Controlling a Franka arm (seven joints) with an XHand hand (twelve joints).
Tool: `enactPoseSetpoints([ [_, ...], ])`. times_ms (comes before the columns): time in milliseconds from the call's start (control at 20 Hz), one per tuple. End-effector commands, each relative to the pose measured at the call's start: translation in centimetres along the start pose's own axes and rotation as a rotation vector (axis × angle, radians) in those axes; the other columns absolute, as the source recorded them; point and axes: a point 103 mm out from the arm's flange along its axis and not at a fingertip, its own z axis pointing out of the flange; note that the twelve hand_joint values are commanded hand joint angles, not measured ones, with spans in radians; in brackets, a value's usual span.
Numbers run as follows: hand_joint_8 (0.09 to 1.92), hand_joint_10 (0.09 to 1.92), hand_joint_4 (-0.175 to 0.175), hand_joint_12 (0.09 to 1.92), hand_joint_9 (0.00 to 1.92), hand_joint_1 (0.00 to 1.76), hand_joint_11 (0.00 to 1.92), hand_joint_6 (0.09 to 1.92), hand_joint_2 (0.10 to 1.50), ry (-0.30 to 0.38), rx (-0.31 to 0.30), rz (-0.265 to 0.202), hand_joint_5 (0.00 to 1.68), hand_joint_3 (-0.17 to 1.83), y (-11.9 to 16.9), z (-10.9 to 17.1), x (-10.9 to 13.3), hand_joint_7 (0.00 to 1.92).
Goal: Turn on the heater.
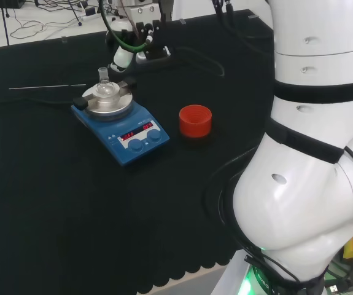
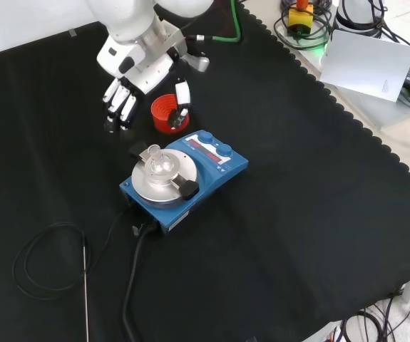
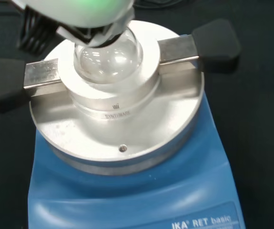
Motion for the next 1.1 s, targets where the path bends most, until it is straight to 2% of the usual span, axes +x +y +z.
enactPoseSetpoints([
  [50, 0.66, 0.69, -0.028, 1.41, 0.41, 0.91, 0.20, 0.47, 0.55, 0.028, -0.028, 0.042, 0.42, 0.68, -2.9, -1.0, -1.9, 0.11],
  [400, 0.67, 0.69, -0.029, 1.41, 0.42, 0.90, 0.21, 0.46, 0.56, 0.064, -0.033, 0.085, 0.42, 0.68, -6.8, -0.8, -4.3, 0.13],
  [550, 0.69, 0.68, -0.031, 1.38, 0.53, 0.90, 0.27, 0.42, 0.58, 0.071, -0.022, 0.102, 0.42, 0.67, -8.5, -0.1, -5.1, 0.28],
  [800, 0.76, 0.65, -0.041, 1.31, 0.82, 0.93, 0.48, 0.38, 0.58, 0.065, 0.022, 0.120, 0.43, 0.70, -10.9, 1.9, -6.0, 0.57],
  [1100, 0.80, 0.64, -0.046, 1.29, 0.96, 0.95, 0.56, 0.36, 0.58, 0.069, 0.043, 0.133, 0.43, 0.73, -12.6, 3.1, -6.3, 0.72],
])
